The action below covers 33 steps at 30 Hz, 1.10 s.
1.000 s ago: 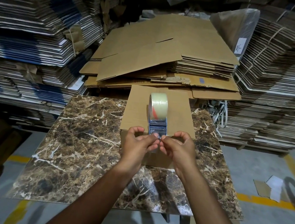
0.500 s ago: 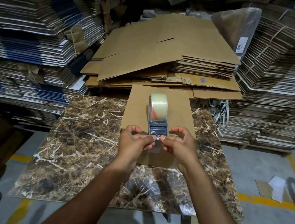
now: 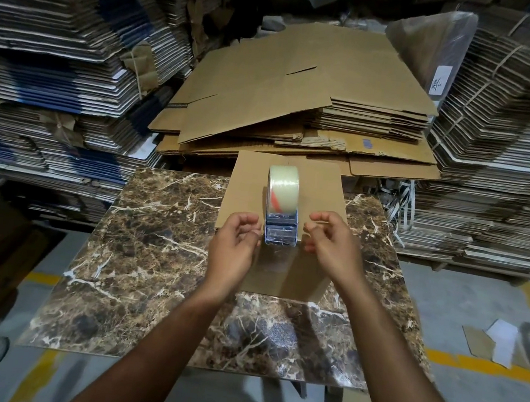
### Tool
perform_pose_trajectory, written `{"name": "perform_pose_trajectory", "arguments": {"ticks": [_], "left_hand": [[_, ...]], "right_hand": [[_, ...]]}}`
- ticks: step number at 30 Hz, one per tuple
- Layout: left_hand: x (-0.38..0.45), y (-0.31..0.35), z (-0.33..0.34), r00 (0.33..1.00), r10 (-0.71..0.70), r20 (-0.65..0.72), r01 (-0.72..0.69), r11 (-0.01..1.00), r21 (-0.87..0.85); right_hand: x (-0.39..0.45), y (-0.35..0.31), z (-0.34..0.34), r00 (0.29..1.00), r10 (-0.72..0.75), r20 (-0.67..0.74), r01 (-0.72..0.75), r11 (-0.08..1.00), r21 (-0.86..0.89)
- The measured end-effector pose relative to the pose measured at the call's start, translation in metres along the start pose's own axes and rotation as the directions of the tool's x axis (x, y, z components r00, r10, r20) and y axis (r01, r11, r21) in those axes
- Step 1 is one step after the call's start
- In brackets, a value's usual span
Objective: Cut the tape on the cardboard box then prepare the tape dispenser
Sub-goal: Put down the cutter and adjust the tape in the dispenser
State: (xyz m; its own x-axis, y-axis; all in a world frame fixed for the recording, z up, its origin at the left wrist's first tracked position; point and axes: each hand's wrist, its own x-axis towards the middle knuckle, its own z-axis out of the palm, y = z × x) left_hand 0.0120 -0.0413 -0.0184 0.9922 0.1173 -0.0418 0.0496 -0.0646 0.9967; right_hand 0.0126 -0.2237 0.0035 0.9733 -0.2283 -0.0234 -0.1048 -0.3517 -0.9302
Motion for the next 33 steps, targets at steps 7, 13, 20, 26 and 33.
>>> {"name": "perform_pose_trajectory", "arguments": {"ticks": [7,13,20,26,33], "left_hand": [[-0.008,0.004,0.013,0.991,-0.123,0.044,0.128,0.978,-0.162],[-0.037,-0.011,-0.009,0.97,-0.239,-0.034,0.206,0.894,-0.398],[-0.071,-0.029,-0.058,0.947,-0.263,-0.187,0.177,0.907,-0.383],[-0.063,-0.058,-0.117,0.897,-0.353,-0.266,0.241,0.895,-0.376],[-0.004,-0.117,-0.178,0.863,-0.488,-0.13,0.434,0.849,-0.302]], "right_hand": [[-0.012,-0.007,0.013,0.985,-0.15,0.084,0.163,0.969,-0.184],[-0.048,0.014,0.024,0.983,-0.088,0.163,0.072,0.992,0.103],[-0.086,0.03,0.076,0.948,-0.203,0.247,0.13,0.951,0.282],[-0.085,0.038,0.144,0.917,-0.121,0.38,0.025,0.969,0.247],[-0.065,0.057,0.229,0.925,0.132,0.355,-0.175,0.98,0.092]]}}
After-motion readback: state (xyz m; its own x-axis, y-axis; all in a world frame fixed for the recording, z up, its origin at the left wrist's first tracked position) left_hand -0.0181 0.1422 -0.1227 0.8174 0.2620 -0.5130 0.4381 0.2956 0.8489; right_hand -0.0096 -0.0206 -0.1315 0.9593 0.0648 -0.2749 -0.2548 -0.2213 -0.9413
